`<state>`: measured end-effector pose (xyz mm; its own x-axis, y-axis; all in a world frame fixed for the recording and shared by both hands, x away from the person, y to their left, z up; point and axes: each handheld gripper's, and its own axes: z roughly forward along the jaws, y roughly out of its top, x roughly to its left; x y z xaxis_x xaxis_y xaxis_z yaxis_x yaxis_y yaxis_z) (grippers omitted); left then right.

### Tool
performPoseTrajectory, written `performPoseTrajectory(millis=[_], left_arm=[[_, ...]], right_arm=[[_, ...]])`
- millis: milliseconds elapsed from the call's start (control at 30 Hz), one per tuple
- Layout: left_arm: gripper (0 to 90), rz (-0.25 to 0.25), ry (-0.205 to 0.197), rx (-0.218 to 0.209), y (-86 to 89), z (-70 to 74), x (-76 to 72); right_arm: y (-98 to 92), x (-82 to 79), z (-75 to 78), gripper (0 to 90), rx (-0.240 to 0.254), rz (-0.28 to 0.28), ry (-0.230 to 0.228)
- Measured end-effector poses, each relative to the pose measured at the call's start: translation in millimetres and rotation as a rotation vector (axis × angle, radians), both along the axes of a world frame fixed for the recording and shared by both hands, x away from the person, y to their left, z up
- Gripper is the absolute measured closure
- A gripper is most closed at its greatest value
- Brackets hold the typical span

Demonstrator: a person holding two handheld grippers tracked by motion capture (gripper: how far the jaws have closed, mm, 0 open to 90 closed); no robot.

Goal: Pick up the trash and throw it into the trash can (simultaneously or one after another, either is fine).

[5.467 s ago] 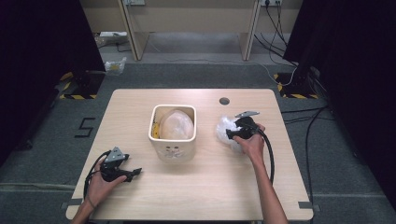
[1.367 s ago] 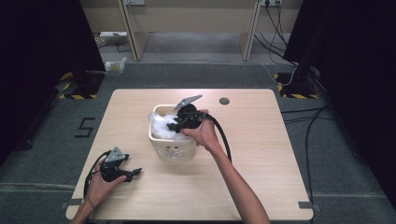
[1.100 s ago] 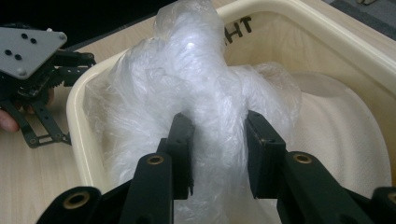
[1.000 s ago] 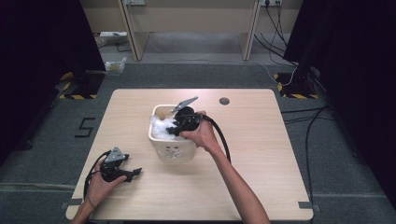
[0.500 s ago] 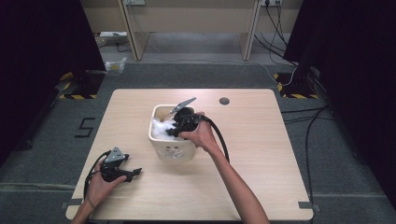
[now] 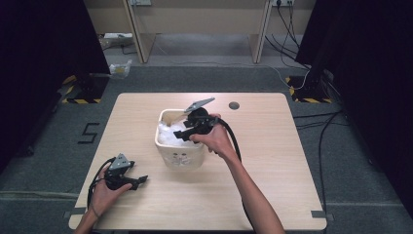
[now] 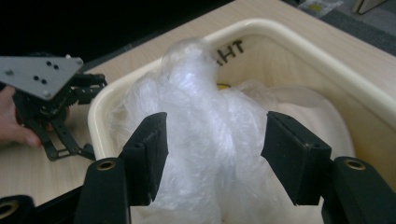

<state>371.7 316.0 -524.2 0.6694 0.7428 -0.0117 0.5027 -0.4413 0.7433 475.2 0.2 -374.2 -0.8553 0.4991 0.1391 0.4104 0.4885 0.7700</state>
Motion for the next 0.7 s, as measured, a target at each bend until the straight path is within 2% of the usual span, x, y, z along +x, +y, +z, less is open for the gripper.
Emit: performPoseTrajectory(millis=[67, 133, 333, 700], left_arm=[[14.5, 0.001, -0.002, -0.001, -0.1, -0.2, 0.0], [14.5, 0.001, -0.002, -0.001, -0.1, -0.2, 0.0], [14.5, 0.002, 0.000, -0.003, -0.2, -0.2, -0.1], [14.5, 0.002, 0.000, -0.003, -0.2, -0.3, -0.1]], right_arm=[[-11.6, -0.9, 7.1, 39.1, 0.035, -0.033, -0.013], [-15.0, -1.0, 8.6, 39.2, 0.041, -0.041, -0.015], [-41.5, -3.8, 14.0, 39.1, 0.085, -0.104, -0.042], [-64.0, -6.3, 15.6, 36.3, 0.080, -0.173, -0.070]])
